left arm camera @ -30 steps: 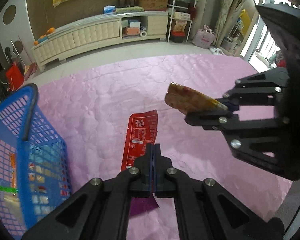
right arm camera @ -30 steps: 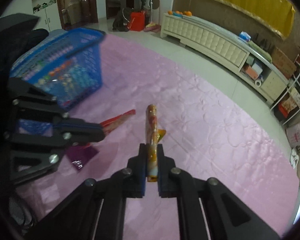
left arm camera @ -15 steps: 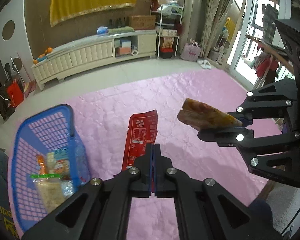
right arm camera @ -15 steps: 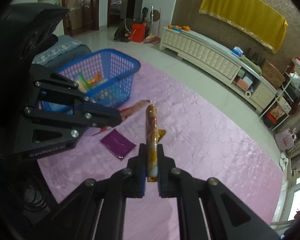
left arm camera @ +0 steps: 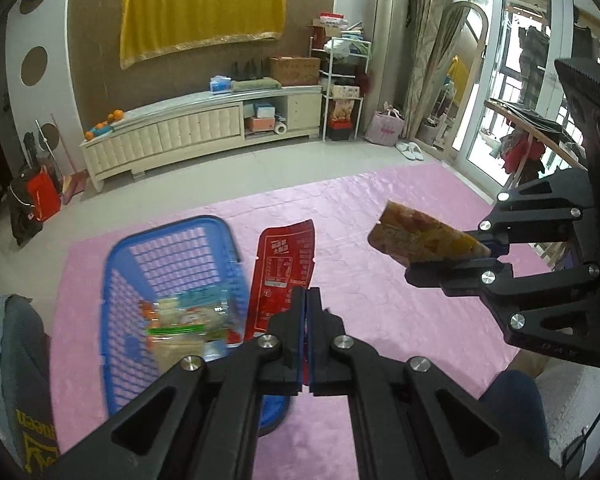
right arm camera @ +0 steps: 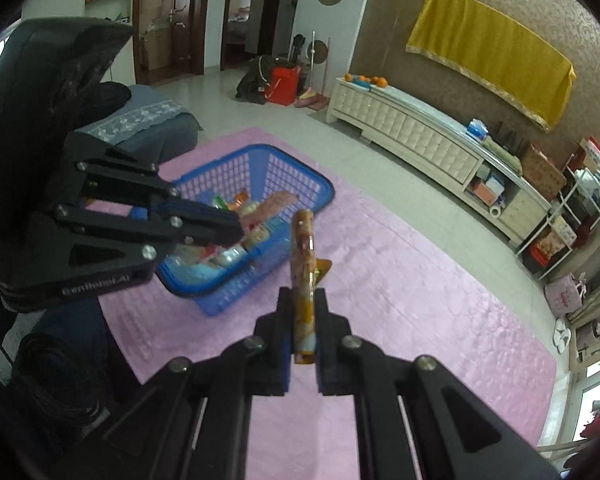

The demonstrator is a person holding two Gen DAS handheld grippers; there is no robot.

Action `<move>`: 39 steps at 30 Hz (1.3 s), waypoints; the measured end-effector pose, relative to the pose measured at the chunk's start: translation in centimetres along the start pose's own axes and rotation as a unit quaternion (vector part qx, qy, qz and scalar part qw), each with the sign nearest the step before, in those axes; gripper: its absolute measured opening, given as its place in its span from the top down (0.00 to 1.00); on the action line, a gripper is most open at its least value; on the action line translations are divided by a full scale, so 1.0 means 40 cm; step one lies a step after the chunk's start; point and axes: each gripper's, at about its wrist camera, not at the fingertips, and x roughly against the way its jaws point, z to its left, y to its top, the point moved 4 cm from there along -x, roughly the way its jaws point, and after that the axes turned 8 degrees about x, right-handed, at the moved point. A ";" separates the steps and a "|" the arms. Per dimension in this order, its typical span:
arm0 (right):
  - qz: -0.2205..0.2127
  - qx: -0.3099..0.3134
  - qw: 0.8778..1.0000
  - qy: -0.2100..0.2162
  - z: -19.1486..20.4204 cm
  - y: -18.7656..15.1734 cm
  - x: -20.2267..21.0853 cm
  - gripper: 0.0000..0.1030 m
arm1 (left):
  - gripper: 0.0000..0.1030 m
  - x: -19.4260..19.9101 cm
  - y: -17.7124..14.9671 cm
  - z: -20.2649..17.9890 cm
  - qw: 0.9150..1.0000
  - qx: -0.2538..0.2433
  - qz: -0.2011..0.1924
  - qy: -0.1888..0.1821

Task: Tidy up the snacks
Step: 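Carry the red pack and gold pouch over the blue basket with both tools, then open the left tool over the basket while the right tool releases the gold pouch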

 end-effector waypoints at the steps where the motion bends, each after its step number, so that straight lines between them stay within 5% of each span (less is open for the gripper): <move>1: -0.003 -0.001 1.000 0.002 0.009 0.012 -0.003 0.89 | 1.00 0.011 0.000 0.019 1.000 0.002 -0.001 0.003; 14: -0.006 0.007 1.000 0.029 0.109 0.112 -0.097 0.89 | 1.00 0.042 -0.041 0.175 0.999 0.031 0.005 0.024; 29: 0.014 -0.008 0.999 0.048 0.141 0.116 -0.177 0.89 | 0.99 -0.002 -0.095 0.260 0.998 0.048 0.034 0.024; 31: 0.015 -0.007 0.999 0.048 0.143 0.118 -0.176 0.89 | 0.95 0.001 -0.104 0.263 0.998 0.048 0.036 0.020; 33: 0.016 -0.005 0.999 0.047 0.150 0.123 -0.174 0.89 | 0.70 0.009 -0.110 0.270 0.998 0.053 0.036 0.017; 35: 0.016 -0.003 0.999 0.046 0.159 0.130 -0.170 0.89 | 0.57 0.024 -0.110 0.275 0.998 0.056 0.029 0.018; 39: 0.013 -0.006 0.999 0.045 0.171 0.142 -0.155 0.89 | 0.48 0.063 -0.108 0.292 0.998 0.060 0.021 0.010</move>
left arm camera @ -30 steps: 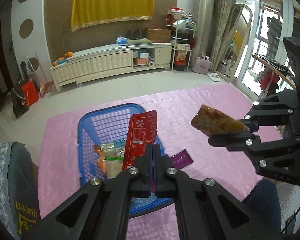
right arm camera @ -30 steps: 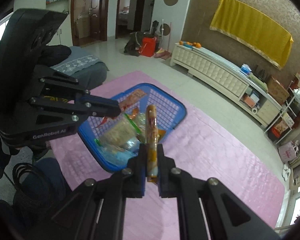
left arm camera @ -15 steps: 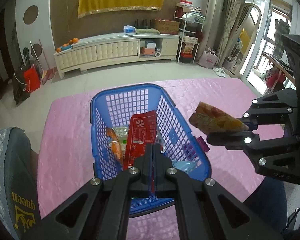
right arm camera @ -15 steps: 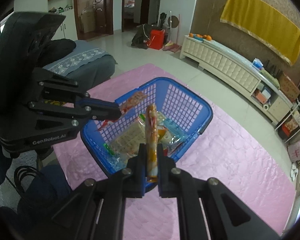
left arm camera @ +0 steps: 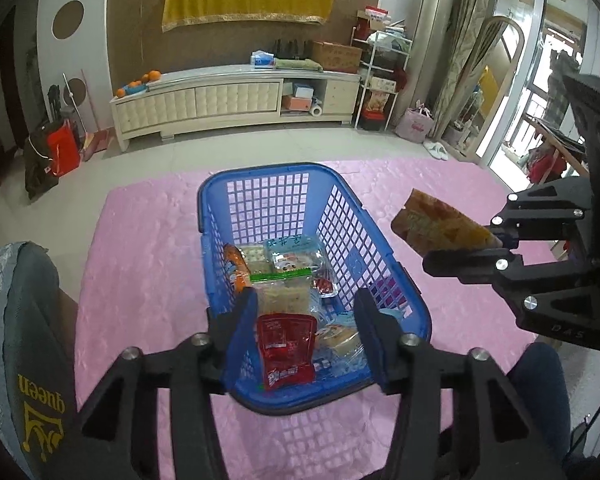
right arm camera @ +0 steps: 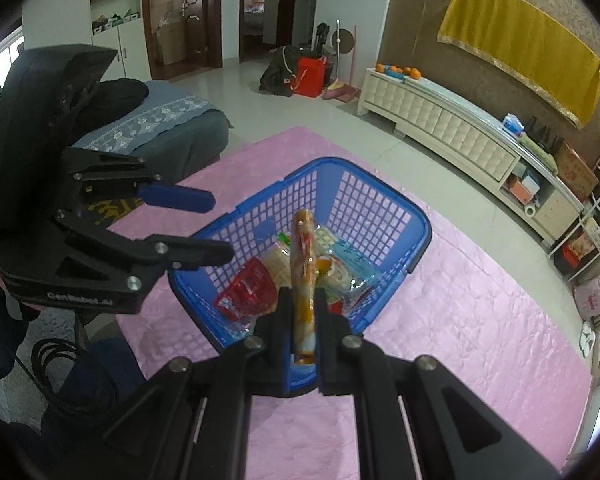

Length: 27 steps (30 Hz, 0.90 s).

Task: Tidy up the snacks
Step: 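Open the left tool over the basket while the right tool releases the gold pouch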

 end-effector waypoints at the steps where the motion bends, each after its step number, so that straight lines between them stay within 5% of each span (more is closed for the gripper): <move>1: 0.000 0.000 1.000 0.000 0.004 0.001 0.002 0.89 | 0.46 0.013 0.000 0.003 1.000 -0.002 -0.005 0.002; 13: 0.002 0.014 1.000 -0.001 0.055 0.039 -0.004 0.89 | 0.41 0.079 -0.018 0.064 1.000 -0.002 -0.021 0.013; 27: 0.045 0.017 0.999 -0.018 0.032 0.035 -0.108 0.89 | 0.41 0.011 -0.016 0.098 1.000 0.020 -0.007 0.001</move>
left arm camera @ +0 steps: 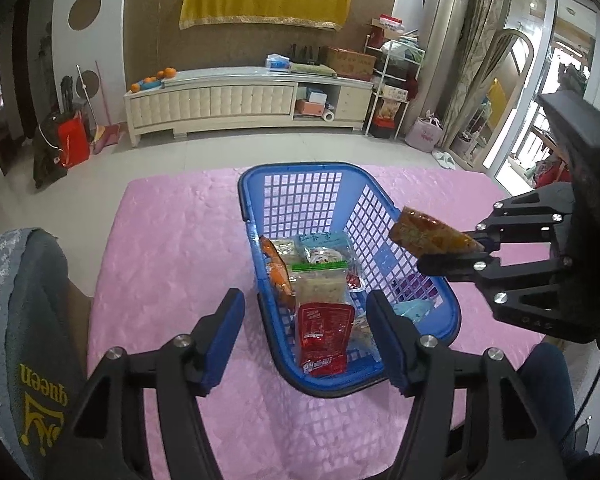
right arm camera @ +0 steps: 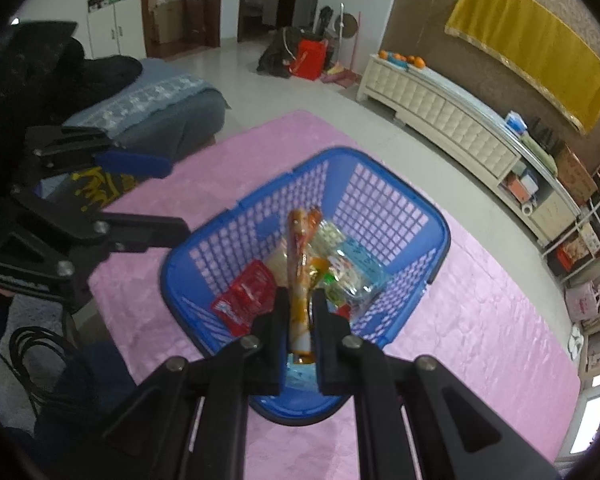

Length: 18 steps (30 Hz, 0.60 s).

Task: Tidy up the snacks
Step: 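Open the left tool over the basket while the right tool releases the gold pouch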

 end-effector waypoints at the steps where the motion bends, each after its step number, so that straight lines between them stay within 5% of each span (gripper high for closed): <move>1: 0.005 -0.003 1.000 -0.001 -0.005 -0.003 -0.010 0.89 | 0.41 -0.008 0.002 0.001 1.000 -0.001 0.002 -0.001; 12: 0.038 -0.013 0.999 -0.008 -0.021 -0.030 -0.077 0.88 | 0.41 -0.055 0.010 0.020 1.000 0.004 0.013 -0.010; 18: 0.044 -0.022 0.998 -0.027 -0.035 -0.045 -0.077 0.64 | 0.41 -0.054 0.011 0.030 1.000 0.011 0.016 -0.012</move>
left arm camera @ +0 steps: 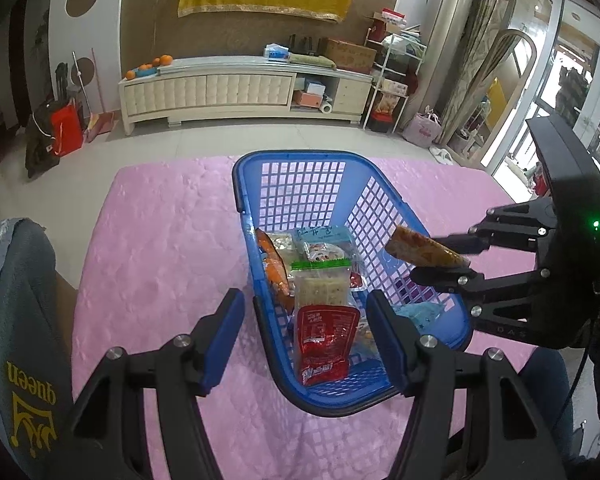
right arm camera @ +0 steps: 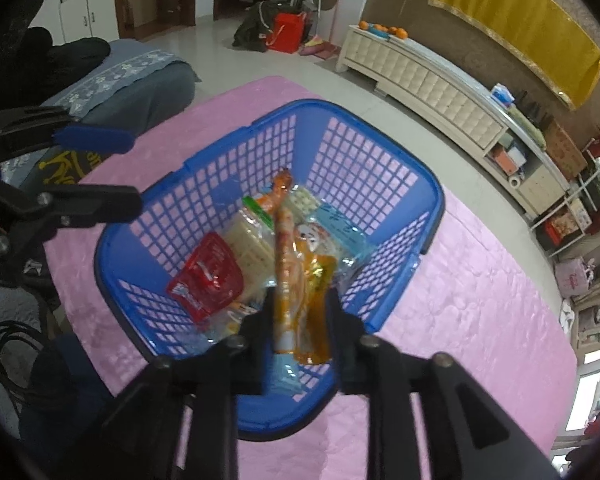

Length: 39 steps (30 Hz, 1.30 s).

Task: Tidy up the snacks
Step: 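Open the left tool over the basket while the right tool releases the gold pouch, then move the right tool to the purple pack and grasp it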

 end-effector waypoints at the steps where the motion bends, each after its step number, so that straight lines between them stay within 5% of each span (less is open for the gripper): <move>1: -0.003 -0.002 1.000 -0.002 -0.001 -0.001 0.004 0.53 | 0.41 0.003 0.000 -0.001 1.000 0.000 0.000 0.000; 2: -0.007 -0.005 1.000 -0.002 -0.003 -0.002 0.010 0.41 | 0.41 0.007 0.000 -0.004 1.000 0.000 0.000 0.000; 4: -0.011 -0.012 1.000 -0.005 -0.007 -0.008 0.022 0.33 | 0.41 0.014 -0.001 -0.013 1.000 -0.002 -0.002 -0.001; 25: -0.058 -0.055 0.996 -0.033 -0.099 -0.041 0.180 0.29 | 0.41 0.069 0.029 -0.170 0.999 -0.040 -0.019 0.012; 39: -0.020 -0.146 0.989 -0.023 -0.204 -0.103 0.113 0.14 | 0.32 -0.054 0.065 -0.188 0.997 -0.007 0.043 0.059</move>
